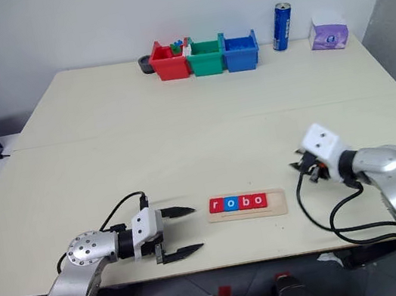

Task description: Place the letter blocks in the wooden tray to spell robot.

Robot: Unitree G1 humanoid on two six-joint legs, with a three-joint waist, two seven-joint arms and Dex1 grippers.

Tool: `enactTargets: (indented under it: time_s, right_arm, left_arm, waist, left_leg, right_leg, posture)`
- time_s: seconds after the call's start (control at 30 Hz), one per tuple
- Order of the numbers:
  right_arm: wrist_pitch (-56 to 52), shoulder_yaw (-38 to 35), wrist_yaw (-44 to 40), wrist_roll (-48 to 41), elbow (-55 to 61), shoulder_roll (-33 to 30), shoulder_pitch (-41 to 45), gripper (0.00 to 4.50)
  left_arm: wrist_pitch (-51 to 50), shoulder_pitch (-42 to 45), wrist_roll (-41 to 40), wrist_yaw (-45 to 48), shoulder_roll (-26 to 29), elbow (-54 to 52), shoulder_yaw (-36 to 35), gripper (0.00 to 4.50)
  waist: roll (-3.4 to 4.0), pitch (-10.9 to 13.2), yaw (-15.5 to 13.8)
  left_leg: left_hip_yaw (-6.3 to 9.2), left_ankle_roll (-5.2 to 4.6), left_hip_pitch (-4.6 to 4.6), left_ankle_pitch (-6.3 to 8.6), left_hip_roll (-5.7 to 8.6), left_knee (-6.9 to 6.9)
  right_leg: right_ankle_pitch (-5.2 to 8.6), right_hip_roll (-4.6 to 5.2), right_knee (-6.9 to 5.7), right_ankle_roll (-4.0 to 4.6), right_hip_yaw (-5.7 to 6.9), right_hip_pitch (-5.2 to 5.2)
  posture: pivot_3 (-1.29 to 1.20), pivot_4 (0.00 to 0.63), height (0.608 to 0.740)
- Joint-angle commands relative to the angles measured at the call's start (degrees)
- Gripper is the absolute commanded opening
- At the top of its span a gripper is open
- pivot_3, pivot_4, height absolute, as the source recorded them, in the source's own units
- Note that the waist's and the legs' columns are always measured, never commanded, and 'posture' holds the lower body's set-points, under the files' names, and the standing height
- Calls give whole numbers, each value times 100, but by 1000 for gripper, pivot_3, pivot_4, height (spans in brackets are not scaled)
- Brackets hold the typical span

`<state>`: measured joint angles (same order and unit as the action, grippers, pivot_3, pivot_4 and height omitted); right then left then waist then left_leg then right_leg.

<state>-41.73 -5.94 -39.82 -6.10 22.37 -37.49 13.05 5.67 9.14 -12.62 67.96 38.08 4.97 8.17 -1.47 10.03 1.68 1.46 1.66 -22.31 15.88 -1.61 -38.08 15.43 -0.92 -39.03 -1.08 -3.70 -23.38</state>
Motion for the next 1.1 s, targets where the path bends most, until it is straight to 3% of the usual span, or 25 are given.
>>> enactTargets:
  time_s: [0.03, 0.13, 0.6, 0.7, 0.9, 1.1]
  right_arm:
    - [-152, -670, 903, -17, 223, 521, -303, 2955]
    - [-205, -809, 1053, -159, 163, 793, -556, 4029]
    - [-337, -743, 1340, -464, -1173, 944, -341, 4029]
    - [-473, -706, 1308, -599, -1168, 964, -325, 3465]
    - [-748, -587, 1556, -628, -1023, 1040, -564, 1441]
    - [-1347, -748, 2386, -760, 347, 1752, -1200, 1453]
  left_arm:
    - [31, -9, -48, -23, 34, -164, -88, 4500]
    - [46, 47, -34, 29, 30, -111, -62, 4500]
    - [108, 213, 14, 126, -8, 47, -15, 4500]
    - [111, 206, 16, 126, -19, 47, -17, 4500]
    - [132, 180, 37, 116, -35, 61, -4, 4500]
    - [137, 144, 26, 150, -23, 40, -5, 4500]
  waist:
    - [4, 1, 1]
    - [6, 0, 4]
    - [6, -1, 22]
    - [6, -1, 22]
    - [1, -5, 19]
    - [-1, -10, 16]
  left_leg:
    - [0, 0, 0, 0, 0, 0]
    - [-4, 0, 3, 0, 1, 1]
    - [-16, 0, 17, 0, 1, 5]
    - [-16, 0, 26, 0, 1, 4]
    - [-15, 0, 26, 0, 0, 4]
    - [-2, 0, 25, 0, -5, 10]
  right_leg:
    - [0, 0, -1, 0, -2, 0]
    - [0, -1, -4, 0, -5, -1]
    - [2, -5, -2, -4, -18, 3]
    - [6, -6, -2, -10, -19, 10]
    - [6, -6, -2, -10, -18, 13]
    - [16, -6, -1, -24, -24, 15]
  posture:
    - [0, 150, 740]
    - [0, 150, 740]
    - [0, 150, 740]
    - [0, 150, 740]
    - [0, 150, 740]
    - [0, 150, 740]
